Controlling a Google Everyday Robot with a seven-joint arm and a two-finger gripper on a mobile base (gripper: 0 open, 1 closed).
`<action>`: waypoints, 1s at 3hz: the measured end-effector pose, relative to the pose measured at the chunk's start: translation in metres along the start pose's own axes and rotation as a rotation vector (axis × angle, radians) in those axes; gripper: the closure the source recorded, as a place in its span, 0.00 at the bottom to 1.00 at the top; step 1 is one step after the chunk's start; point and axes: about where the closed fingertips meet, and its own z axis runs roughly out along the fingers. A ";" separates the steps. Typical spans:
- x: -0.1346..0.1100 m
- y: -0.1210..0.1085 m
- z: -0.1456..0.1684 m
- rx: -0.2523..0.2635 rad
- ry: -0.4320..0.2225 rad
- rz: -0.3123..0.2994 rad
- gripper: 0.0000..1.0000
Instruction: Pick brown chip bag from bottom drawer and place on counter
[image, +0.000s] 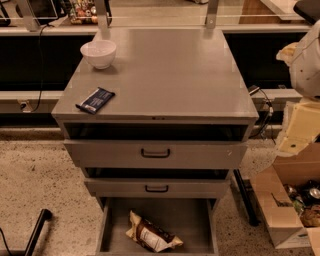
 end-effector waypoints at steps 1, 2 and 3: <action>0.000 0.000 0.000 0.000 0.000 0.000 0.00; -0.016 0.005 0.056 -0.052 -0.031 0.043 0.00; -0.067 0.050 0.133 -0.157 -0.125 0.159 0.00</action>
Offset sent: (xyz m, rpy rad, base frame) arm 0.0882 0.0501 -0.1742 0.1952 0.1585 -0.0708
